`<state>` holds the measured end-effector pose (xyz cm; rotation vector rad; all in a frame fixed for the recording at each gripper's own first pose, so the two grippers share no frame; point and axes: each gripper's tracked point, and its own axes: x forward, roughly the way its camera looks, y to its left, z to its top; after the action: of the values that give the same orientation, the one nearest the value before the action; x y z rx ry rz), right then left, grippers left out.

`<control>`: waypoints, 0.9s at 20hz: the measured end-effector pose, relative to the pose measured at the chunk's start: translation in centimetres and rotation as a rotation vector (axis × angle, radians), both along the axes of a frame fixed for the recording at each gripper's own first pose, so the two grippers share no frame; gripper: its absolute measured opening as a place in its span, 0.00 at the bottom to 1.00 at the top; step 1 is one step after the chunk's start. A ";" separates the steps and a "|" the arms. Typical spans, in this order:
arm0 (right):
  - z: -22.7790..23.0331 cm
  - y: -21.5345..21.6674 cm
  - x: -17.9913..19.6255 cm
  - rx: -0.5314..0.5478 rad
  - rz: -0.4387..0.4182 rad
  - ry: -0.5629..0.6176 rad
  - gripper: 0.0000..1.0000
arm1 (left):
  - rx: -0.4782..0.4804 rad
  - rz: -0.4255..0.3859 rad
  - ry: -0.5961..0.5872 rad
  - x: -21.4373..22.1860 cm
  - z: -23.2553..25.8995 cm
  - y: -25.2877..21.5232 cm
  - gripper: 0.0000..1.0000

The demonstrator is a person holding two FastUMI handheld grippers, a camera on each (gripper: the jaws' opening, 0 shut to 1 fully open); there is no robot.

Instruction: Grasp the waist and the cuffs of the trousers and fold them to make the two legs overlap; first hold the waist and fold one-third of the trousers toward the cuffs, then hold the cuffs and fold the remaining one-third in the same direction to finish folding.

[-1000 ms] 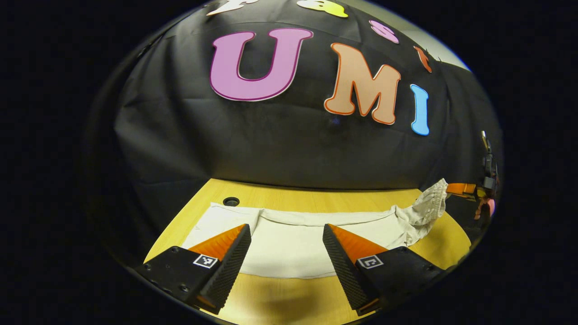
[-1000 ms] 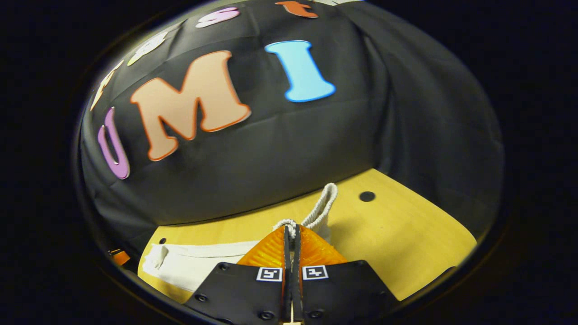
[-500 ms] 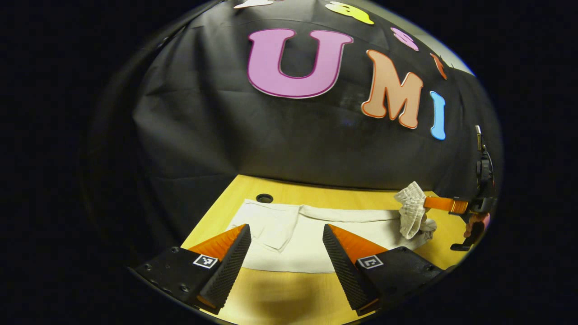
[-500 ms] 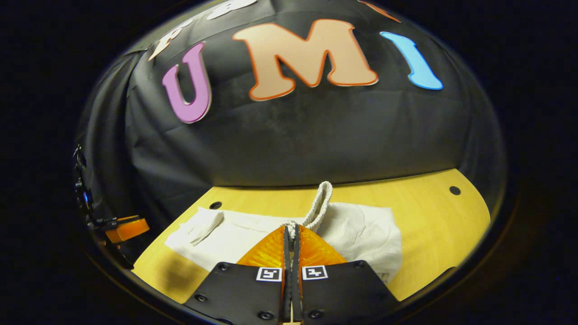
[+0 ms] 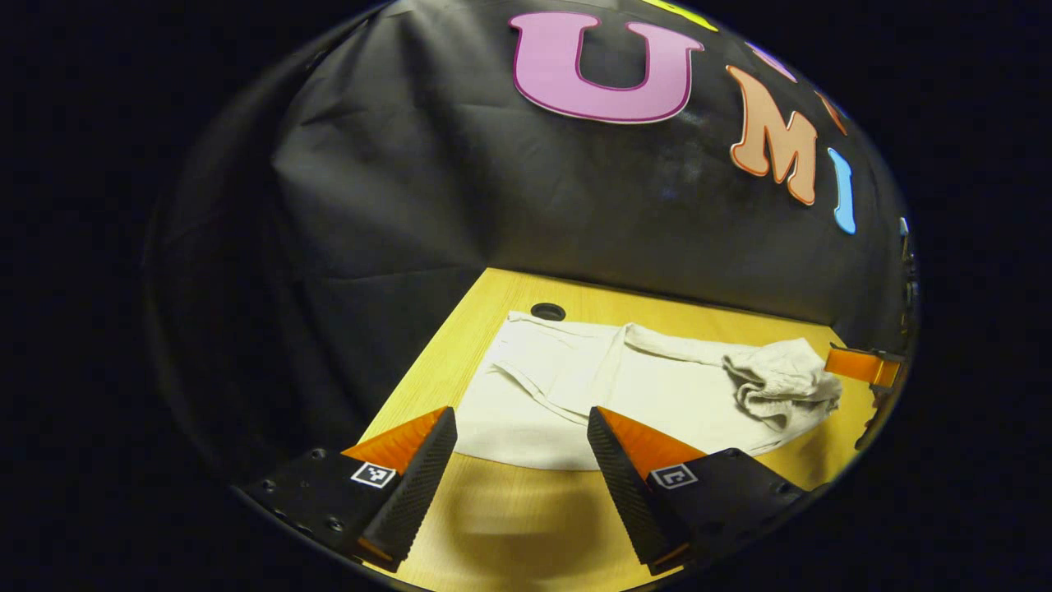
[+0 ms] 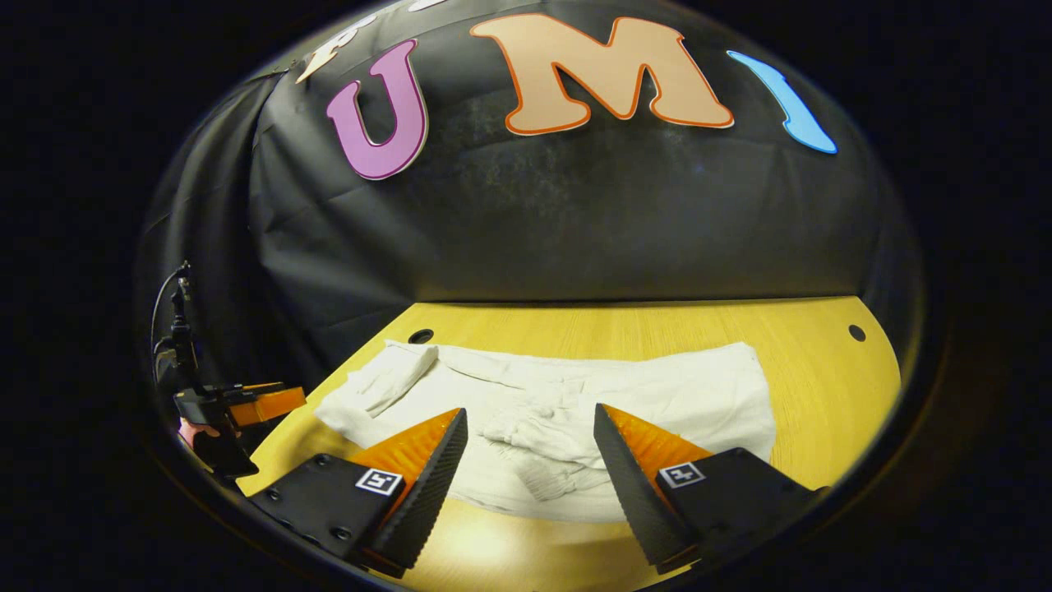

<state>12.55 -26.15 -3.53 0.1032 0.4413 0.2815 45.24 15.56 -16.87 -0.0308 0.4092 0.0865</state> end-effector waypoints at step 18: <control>4.9 -6.5 -5.4 -0.028 -0.158 -0.081 0.97 | 0.064 -0.055 0.164 2.5 -5.5 1.6 0.72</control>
<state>7.15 -32.62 1.40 0.0986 0.3543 0.1241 47.75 17.12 -22.40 0.0509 0.5709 0.0484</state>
